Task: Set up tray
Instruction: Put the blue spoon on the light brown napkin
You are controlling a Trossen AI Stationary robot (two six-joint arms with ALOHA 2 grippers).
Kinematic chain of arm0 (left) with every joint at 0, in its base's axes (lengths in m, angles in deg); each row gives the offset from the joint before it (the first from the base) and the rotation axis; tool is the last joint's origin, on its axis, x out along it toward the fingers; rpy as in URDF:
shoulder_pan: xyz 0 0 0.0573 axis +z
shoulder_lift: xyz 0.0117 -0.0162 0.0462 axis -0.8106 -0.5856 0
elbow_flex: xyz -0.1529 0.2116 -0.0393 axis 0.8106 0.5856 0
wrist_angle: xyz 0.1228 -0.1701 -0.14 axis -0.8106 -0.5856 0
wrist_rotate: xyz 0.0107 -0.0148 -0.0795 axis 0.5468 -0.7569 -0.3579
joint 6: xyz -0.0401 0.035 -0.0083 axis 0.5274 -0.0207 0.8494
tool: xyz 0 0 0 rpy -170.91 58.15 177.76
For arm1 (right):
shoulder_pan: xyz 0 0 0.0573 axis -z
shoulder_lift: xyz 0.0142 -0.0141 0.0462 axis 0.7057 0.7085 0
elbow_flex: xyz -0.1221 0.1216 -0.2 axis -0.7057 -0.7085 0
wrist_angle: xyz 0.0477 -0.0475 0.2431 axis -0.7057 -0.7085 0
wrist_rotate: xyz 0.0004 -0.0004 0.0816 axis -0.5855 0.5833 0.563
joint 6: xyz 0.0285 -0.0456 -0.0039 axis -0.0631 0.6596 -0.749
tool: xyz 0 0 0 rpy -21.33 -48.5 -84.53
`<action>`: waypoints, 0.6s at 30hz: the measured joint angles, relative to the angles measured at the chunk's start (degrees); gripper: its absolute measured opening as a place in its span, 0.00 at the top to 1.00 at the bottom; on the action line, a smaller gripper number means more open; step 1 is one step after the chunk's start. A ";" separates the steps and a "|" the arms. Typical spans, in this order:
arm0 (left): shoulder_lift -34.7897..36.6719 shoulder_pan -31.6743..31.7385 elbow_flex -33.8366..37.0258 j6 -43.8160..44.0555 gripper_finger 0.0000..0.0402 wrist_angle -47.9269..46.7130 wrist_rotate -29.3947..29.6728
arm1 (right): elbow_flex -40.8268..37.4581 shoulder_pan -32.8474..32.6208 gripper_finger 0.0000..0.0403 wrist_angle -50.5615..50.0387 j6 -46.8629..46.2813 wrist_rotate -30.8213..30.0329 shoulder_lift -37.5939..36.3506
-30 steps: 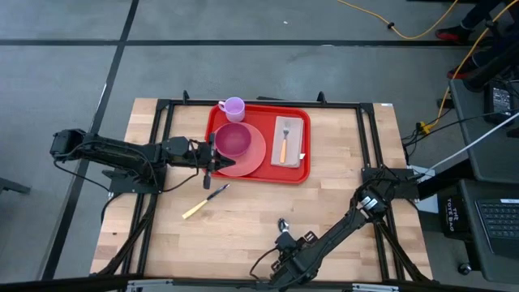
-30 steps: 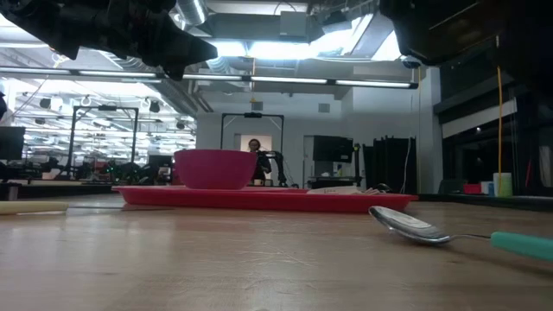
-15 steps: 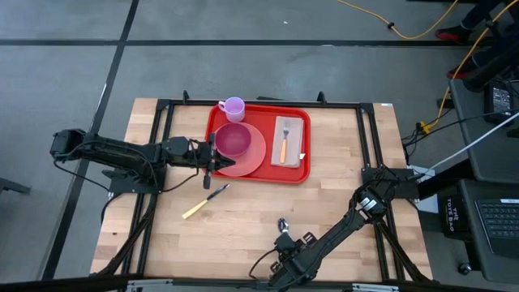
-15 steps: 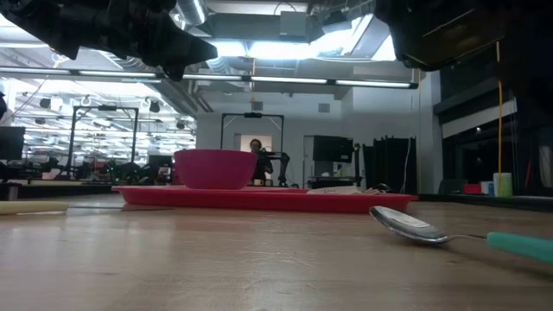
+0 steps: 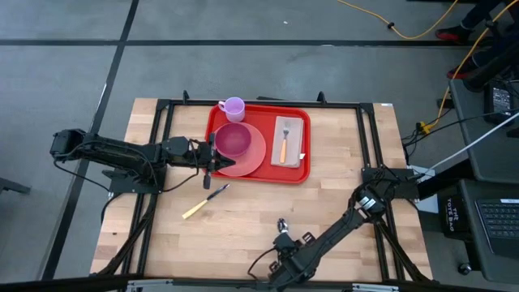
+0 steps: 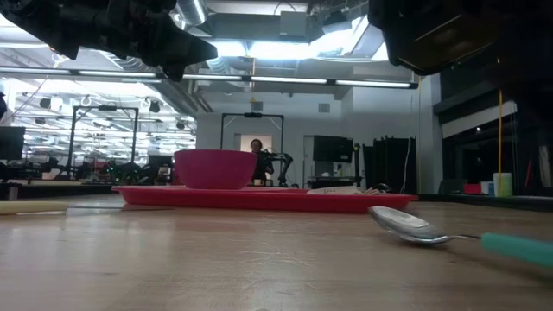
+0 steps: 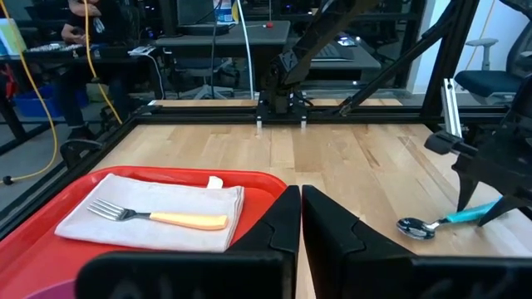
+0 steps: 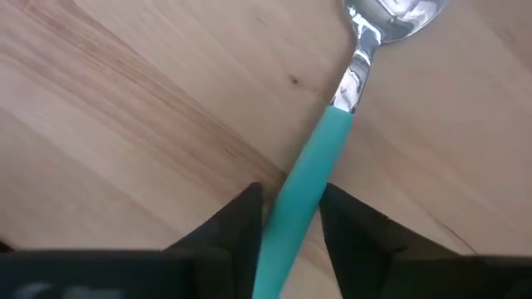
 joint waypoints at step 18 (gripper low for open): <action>0.00 0.00 0.00 -0.02 0.98 0.00 0.00 | -0.44 1.59 0.85 -4.19 0.93 0.22 -1.59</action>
